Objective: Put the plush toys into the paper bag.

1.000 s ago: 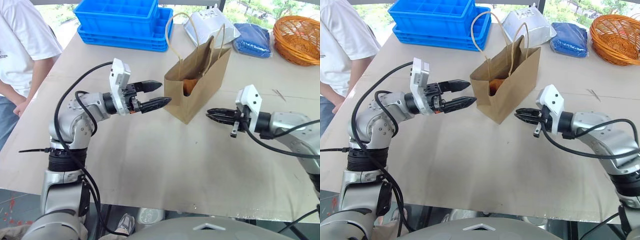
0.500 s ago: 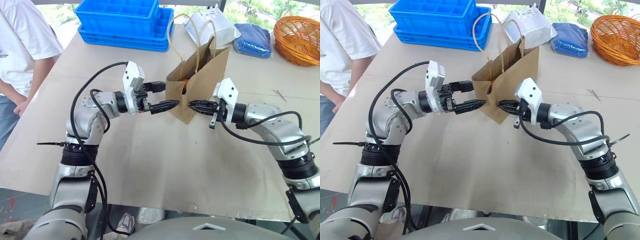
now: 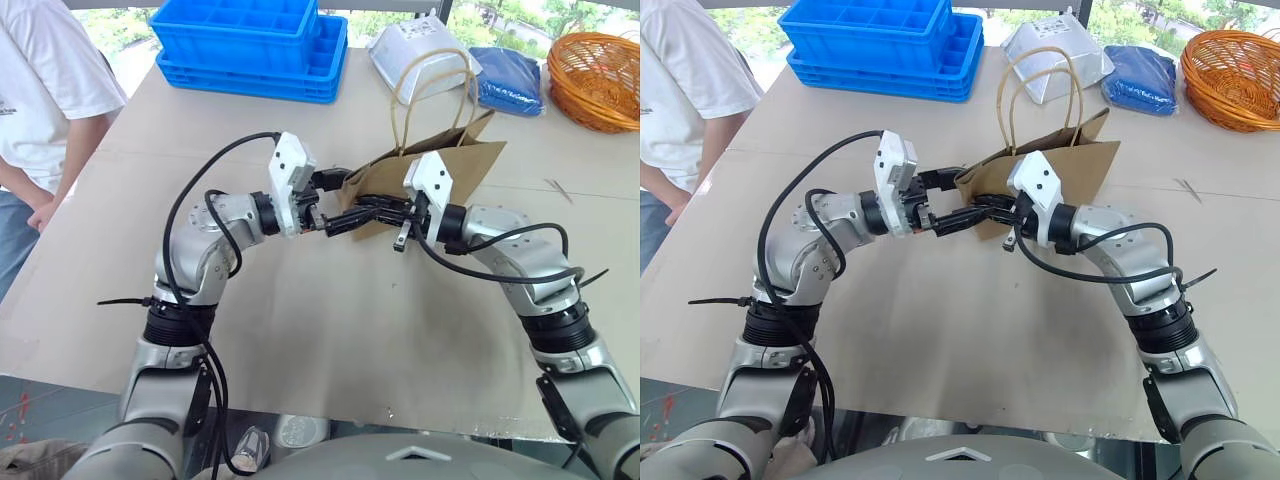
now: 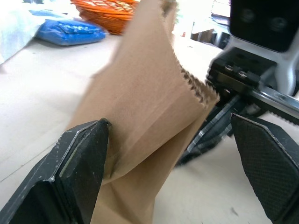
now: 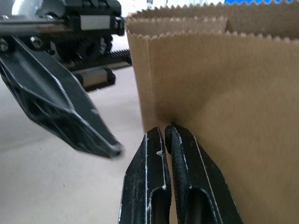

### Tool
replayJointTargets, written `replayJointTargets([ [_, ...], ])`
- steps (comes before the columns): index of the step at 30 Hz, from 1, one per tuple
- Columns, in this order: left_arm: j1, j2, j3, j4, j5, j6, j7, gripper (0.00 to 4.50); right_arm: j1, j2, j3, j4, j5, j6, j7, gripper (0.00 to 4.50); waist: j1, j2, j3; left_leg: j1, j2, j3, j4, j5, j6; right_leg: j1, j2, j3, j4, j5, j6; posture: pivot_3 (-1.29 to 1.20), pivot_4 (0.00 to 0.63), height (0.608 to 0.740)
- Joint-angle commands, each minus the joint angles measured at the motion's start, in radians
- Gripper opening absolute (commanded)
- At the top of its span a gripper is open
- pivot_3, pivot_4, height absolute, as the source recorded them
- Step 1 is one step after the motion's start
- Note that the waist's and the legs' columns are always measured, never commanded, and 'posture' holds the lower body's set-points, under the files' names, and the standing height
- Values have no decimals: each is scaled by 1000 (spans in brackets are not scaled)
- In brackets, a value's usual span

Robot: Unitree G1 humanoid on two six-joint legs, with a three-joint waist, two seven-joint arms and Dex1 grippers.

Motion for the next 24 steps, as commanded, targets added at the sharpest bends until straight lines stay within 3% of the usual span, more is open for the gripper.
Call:
replayJointTargets([
  [1,3,-19,-10,-23,43,-51,45,3784,8,19,-28,-36,11,-10,-10,0,0,0,0,0,0,0,0,0,0,0,0,0,0,0,0,0,150,740],
  [4,5,-27,-14,-7,62,-84,50,2457,29,25,-43,-58,25,5,-19,0,0,0,0,0,0,0,0,0,0,0,0,0,0,0,0,0,150,740],
  [5,4,-28,-12,0,60,-87,46,2367,41,24,-47,-69,28,9,-20,0,0,0,0,0,0,0,0,0,0,0,0,0,0,0,0,0,150,740],
  [6,0,-27,-10,13,62,-93,40,1637,54,20,-52,-79,29,12,-22,0,0,0,0,0,0,0,0,0,0,0,0,0,0,0,0,0,150,740],
  [7,-2,-24,-9,22,63,-97,34,1383,62,17,-54,-85,29,15,-24,0,0,0,0,0,0,0,0,0,0,0,0,0,0,0,0,0,150,740],
  [10,-12,-15,-9,51,73,-118,15,33,85,8,-68,-110,36,27,-30,0,0,0,0,0,0,0,0,0,0,0,0,0,0,0,0,0,150,740],
  [14,-33,-10,12,90,64,-144,-11,33,151,-55,-97,-183,57,55,-1,0,1,0,0,0,0,0,0,0,0,0,0,0,0,0,0,0,150,740],
  [15,-38,-6,20,96,53,-142,-23,7,171,-75,-106,-206,64,57,9,259,2,0,0,0,0,0,0,0,0,0,0,0,0,0,0,0,150,740],
  [17,-47,15,43,106,20,-133,-72,0,223,-113,-158,-278,140,84,36,890,2,0,0,-1,0,0,0,0,0,0,0,0,0,0,0,0,150,740],
  [24,13,205,135,96,-62,-146,-301,0,507,-264,-374,-501,216,14,91,3971,-2,0,0,1,0,0,0,0,0,0,1,0,0,0,0,0,150,740],
])
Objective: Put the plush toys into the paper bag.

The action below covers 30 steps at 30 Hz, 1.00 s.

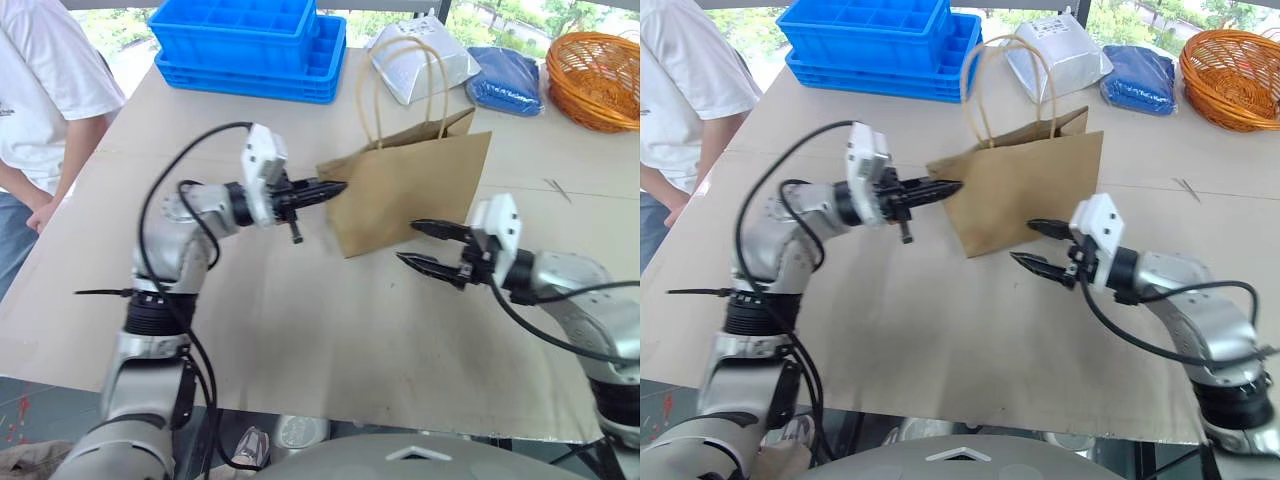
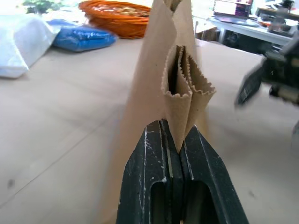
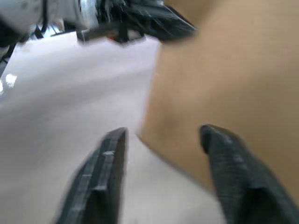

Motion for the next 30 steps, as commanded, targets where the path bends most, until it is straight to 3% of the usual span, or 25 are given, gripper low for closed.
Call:
replayJointTargets([
  [1,41,58,62,-40,-48,-19,-72,0,89,-37,-101,-106,39,-57,29,4482,0,0,0,0,0,0,0,0,0,0,0,0,0,0,0,0,150,740],
  [6,166,157,106,-28,6,-148,-160,0,281,-77,-227,-137,-29,-160,43,4482,4,0,0,1,0,0,0,0,0,1,0,1,-1,0,0,0,150,740],
  [12,202,171,95,7,12,-268,-239,0,420,-92,-324,-142,-31,-215,65,4482,5,0,-1,2,0,0,0,0,0,3,0,1,-1,0,0,0,150,740],
  [19,198,166,76,-45,-45,-256,-316,0,495,-95,-381,-132,-22,-232,82,4482,4,0,-1,2,0,0,0,0,0,3,0,1,0,0,0,0,150,740],
  [27,100,126,56,-125,-131,-123,-270,0,573,-104,-458,-172,3,-211,79,4482,7,-1,-1,2,0,-1,1,0,0,3,1,1,-1,0,0,0,150,740],
  [30,101,123,27,-126,-100,-138,-278,0,595,-103,-474,-172,7,-217,85,4482,4,-1,-1,3,0,-1,1,0,0,4,1,2,0,0,0,0,150,740],
])
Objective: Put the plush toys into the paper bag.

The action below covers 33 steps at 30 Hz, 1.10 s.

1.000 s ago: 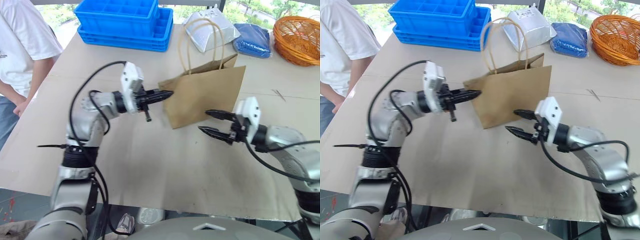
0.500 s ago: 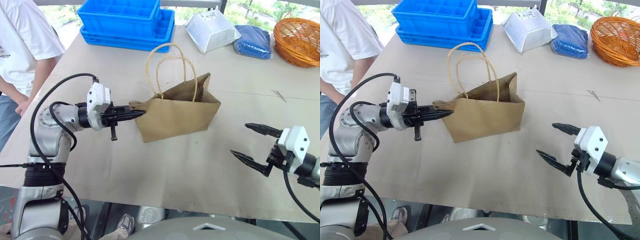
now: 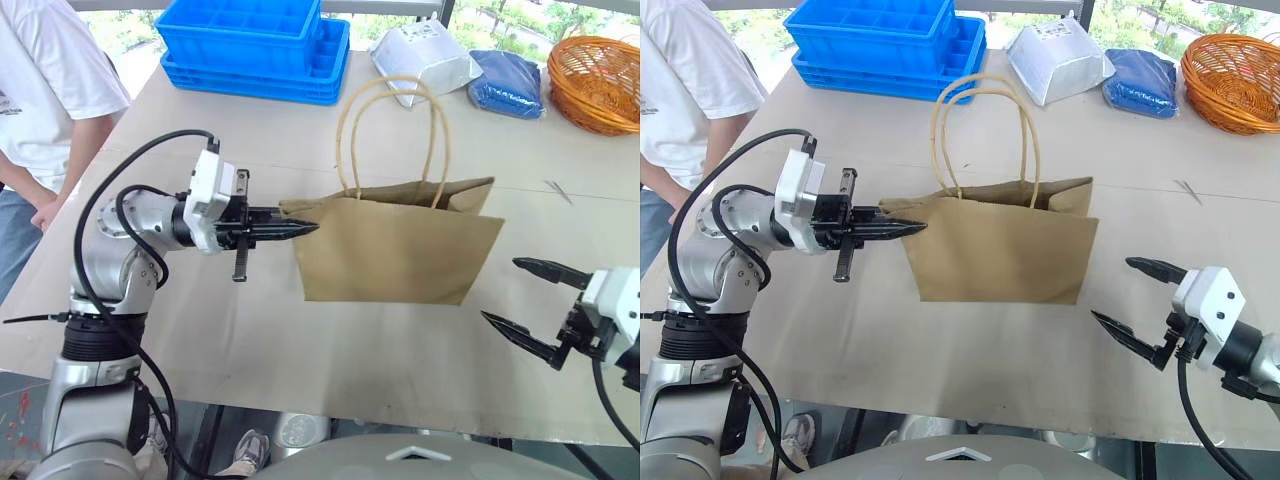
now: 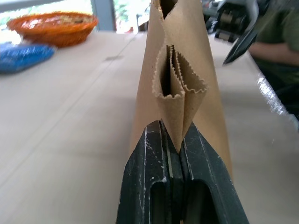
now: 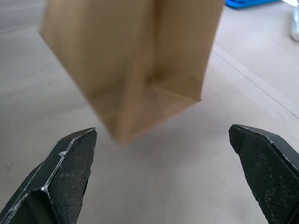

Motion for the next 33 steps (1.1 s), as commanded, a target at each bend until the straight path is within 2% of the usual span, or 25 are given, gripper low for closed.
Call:
replayJointTargets([
  [1,7,-5,-27,-17,25,-32,-11,0,18,-3,-41,-24,18,-17,11,4482,-2,1,0,1,0,0,0,0,0,0,0,1,0,0,0,0,150,740],
  [6,50,-38,-88,62,120,-153,-33,0,54,4,-44,-27,8,-29,11,4482,1,2,-1,3,0,1,0,0,0,2,1,2,0,-2,2,0,150,740],
  [13,45,-43,-105,116,153,-194,-42,0,39,-7,-32,-11,0,-36,10,4482,1,1,-1,2,0,0,0,0,1,2,1,2,0,-1,2,0,150,740],
  [16,56,-22,-73,99,105,-133,-33,1013,28,-9,-28,-6,0,-39,13,4500,0,1,-2,2,0,0,0,0,1,2,1,2,0,-1,2,0,150,740],
  [21,126,10,26,-12,13,16,72,3413,23,-4,-45,-2,33,-41,30,4500,-1,1,-1,2,1,0,0,0,1,2,1,2,0,-1,1,0,150,740],
  [23,185,26,92,-93,-42,109,157,4197,36,-5,-64,2,52,-46,52,4500,0,1,-1,2,1,0,0,0,1,2,0,2,0,-1,1,0,150,740],
  [29,414,57,285,-276,-190,318,325,4197,85,-4,-152,50,69,-96,135,4500,0,1,-2,3,1,0,0,-1,1,2,-1,2,0,-1,1,0,150,740],
  [33,674,51,450,-331,-157,314,336,4197,181,12,-281,149,72,-167,257,4500,-2,3,-3,3,1,0,0,-1,1,2,-1,2,-1,-2,2,0,150,740],
])
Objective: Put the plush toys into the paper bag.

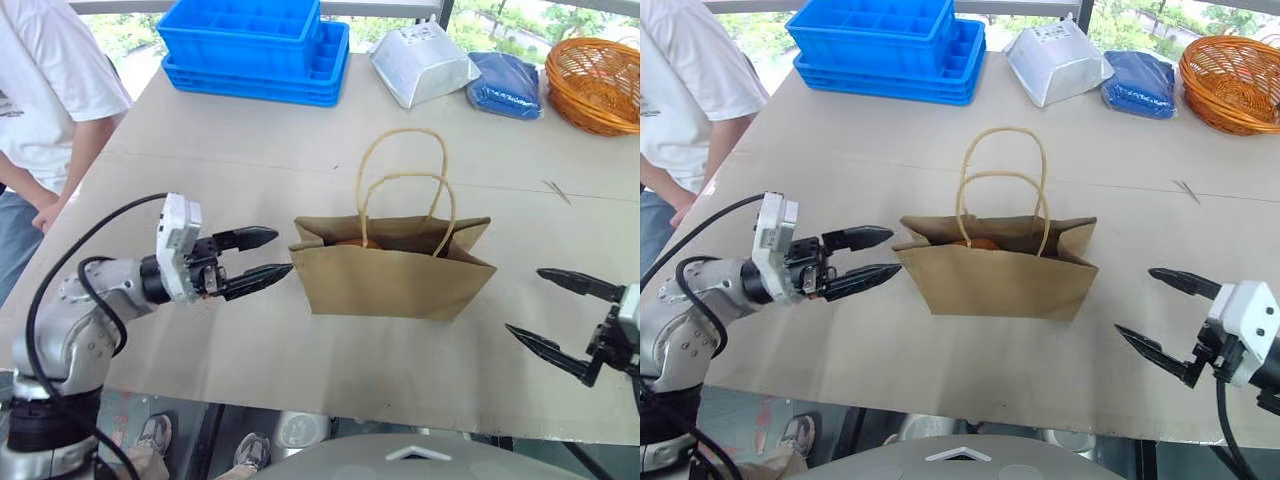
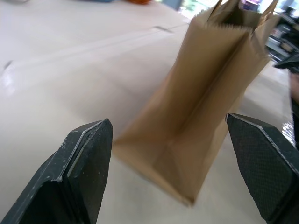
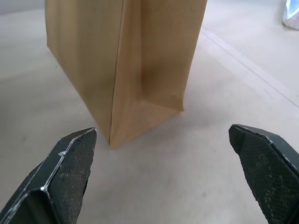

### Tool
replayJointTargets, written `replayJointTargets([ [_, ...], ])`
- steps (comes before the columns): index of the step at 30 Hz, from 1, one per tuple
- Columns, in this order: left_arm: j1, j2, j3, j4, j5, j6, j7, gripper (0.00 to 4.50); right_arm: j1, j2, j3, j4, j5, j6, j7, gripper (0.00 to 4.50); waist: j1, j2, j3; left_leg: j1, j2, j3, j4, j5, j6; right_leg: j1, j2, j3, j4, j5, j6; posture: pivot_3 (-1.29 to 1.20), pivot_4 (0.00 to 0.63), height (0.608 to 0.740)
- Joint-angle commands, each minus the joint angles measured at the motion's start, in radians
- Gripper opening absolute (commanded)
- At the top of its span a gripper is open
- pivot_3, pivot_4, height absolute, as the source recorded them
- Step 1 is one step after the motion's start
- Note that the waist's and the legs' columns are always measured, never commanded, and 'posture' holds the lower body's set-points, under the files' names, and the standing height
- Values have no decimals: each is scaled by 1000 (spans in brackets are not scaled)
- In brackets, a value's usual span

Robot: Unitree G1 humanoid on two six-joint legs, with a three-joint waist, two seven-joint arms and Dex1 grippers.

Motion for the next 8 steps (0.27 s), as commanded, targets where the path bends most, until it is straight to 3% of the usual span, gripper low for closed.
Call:
replayJointTargets([
  [1,226,3,176,-56,22,-22,-6,4197,96,16,-164,96,19,-81,121,4500,-1,1,-1,0,0,0,0,0,0,0,0,0,0,0,0,0,150,740],
  [8,328,36,234,-33,34,-57,-51,4197,166,-22,-244,156,1,-116,216,4500,12,2,-2,2,0,1,-1,-5,7,1,-2,0,-1,-4,-1,0,150,740],
])
